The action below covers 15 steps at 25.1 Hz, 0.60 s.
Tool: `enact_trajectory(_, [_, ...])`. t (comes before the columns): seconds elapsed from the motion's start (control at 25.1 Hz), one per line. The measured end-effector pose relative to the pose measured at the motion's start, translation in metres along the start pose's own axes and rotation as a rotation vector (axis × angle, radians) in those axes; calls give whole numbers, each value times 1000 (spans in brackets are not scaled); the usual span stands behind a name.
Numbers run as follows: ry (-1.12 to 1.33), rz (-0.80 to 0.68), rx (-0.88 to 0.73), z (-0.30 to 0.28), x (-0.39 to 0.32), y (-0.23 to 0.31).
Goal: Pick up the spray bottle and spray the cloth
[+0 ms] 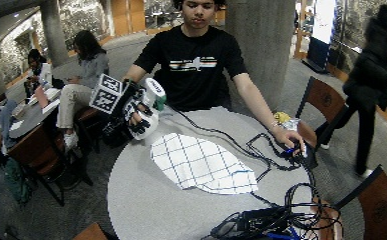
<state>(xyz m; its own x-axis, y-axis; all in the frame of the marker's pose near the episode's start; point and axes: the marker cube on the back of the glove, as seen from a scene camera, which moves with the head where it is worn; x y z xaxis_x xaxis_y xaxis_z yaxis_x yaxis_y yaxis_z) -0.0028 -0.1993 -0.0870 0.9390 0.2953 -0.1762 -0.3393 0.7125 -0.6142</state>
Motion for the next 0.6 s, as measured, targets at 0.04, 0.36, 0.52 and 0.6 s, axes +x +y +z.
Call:
enact_trajectory(0.04, [23, 18, -21, 3, 0, 0])
enact_trajectory(0.36, [119, 136, -172, 18, -2, -6])
enact_trajectory(0.52, [158, 150, -212, 21, -5, -9])
enact_trajectory(0.6, [170, 164, -227, 22, -6, -10])
